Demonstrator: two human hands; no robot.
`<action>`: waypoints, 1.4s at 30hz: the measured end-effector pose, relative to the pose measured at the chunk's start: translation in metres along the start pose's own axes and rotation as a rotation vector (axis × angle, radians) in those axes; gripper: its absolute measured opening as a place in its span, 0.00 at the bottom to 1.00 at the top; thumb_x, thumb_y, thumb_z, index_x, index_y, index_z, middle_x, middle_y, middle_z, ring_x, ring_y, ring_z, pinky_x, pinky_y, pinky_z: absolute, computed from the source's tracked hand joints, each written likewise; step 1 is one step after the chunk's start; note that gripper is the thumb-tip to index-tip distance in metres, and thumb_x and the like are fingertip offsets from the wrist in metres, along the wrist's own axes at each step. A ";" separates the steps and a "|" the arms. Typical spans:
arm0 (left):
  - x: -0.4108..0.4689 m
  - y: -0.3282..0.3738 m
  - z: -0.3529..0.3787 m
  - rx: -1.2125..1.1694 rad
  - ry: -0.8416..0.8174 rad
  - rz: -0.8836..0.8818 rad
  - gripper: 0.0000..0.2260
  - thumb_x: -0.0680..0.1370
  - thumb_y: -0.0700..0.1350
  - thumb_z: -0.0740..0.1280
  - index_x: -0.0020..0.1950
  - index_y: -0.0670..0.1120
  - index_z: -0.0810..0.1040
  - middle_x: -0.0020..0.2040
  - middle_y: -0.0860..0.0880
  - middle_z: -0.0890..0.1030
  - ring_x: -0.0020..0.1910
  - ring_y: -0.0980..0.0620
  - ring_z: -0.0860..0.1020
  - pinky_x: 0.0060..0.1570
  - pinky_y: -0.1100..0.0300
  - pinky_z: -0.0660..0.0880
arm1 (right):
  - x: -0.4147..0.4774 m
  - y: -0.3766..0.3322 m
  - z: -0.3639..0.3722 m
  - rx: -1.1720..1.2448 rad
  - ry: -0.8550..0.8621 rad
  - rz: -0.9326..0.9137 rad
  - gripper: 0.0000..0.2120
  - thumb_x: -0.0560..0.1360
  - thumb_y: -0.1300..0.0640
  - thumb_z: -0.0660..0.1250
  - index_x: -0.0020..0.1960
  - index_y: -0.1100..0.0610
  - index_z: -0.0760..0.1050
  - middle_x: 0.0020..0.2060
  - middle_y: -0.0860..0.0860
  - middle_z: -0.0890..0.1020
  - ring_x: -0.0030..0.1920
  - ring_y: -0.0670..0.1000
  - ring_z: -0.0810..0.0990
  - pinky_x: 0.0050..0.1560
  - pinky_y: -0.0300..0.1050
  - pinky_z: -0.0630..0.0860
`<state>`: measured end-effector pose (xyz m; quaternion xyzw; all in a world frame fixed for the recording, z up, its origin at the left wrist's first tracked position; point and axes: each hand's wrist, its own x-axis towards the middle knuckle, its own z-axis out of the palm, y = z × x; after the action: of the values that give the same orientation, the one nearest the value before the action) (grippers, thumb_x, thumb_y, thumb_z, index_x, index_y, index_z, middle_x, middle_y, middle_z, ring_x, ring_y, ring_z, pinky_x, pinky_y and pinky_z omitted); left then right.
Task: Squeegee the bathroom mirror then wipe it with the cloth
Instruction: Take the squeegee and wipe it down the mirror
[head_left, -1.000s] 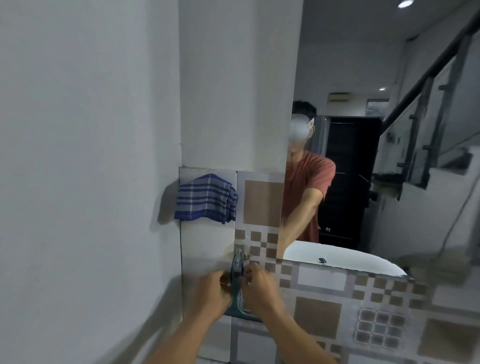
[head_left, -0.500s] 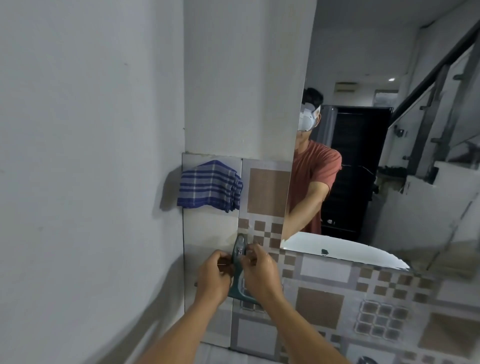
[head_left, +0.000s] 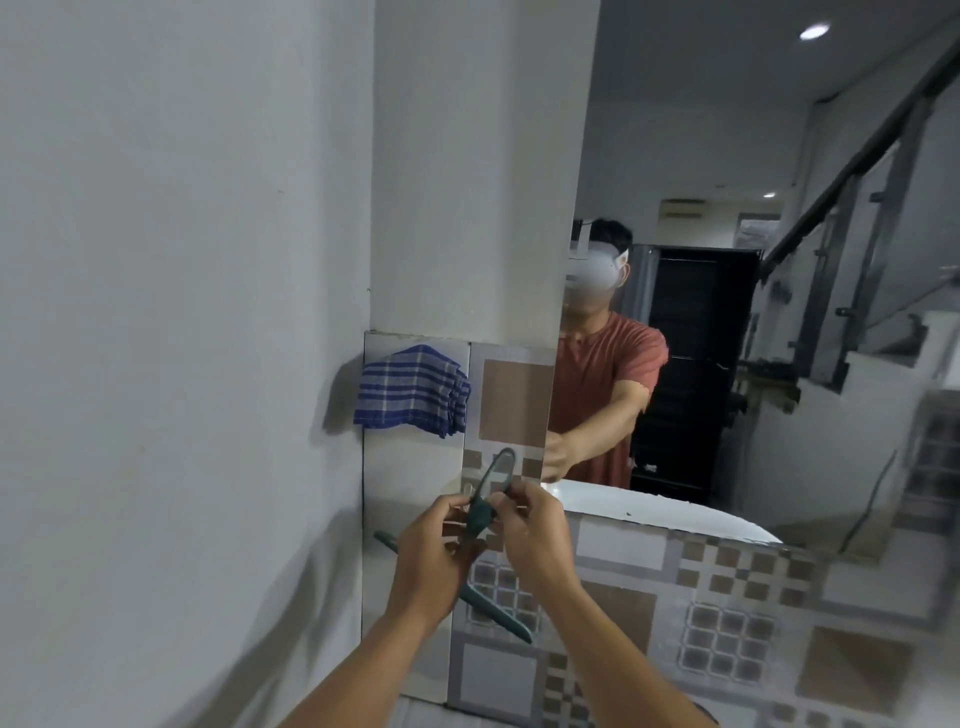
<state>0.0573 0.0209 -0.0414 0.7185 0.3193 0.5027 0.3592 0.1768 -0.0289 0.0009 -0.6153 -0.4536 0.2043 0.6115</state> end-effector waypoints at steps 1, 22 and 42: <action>-0.002 0.002 0.000 0.033 -0.009 0.024 0.16 0.76 0.40 0.73 0.61 0.53 0.79 0.53 0.58 0.83 0.52 0.58 0.81 0.50 0.59 0.82 | -0.001 -0.002 -0.003 0.032 0.002 -0.002 0.03 0.81 0.59 0.66 0.54 0.57 0.79 0.46 0.51 0.86 0.46 0.49 0.87 0.50 0.49 0.85; -0.004 0.103 0.030 0.572 -0.154 0.510 0.24 0.76 0.33 0.70 0.69 0.50 0.78 0.57 0.51 0.84 0.51 0.49 0.82 0.54 0.50 0.81 | -0.038 -0.045 -0.148 -0.714 0.002 -0.396 0.25 0.76 0.50 0.73 0.72 0.49 0.74 0.76 0.49 0.64 0.68 0.51 0.72 0.70 0.50 0.72; 0.054 0.210 0.056 0.576 -0.224 0.921 0.15 0.75 0.37 0.73 0.61 0.46 0.83 0.52 0.49 0.85 0.49 0.51 0.83 0.53 0.56 0.82 | -0.040 -0.126 -0.237 -1.169 0.179 -0.712 0.25 0.76 0.43 0.70 0.71 0.50 0.74 0.61 0.48 0.81 0.60 0.52 0.77 0.59 0.54 0.75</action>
<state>0.1467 -0.0585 0.1481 0.9021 0.0565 0.4209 -0.0769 0.3085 -0.2154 0.1465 -0.6720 -0.6114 -0.3387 0.2445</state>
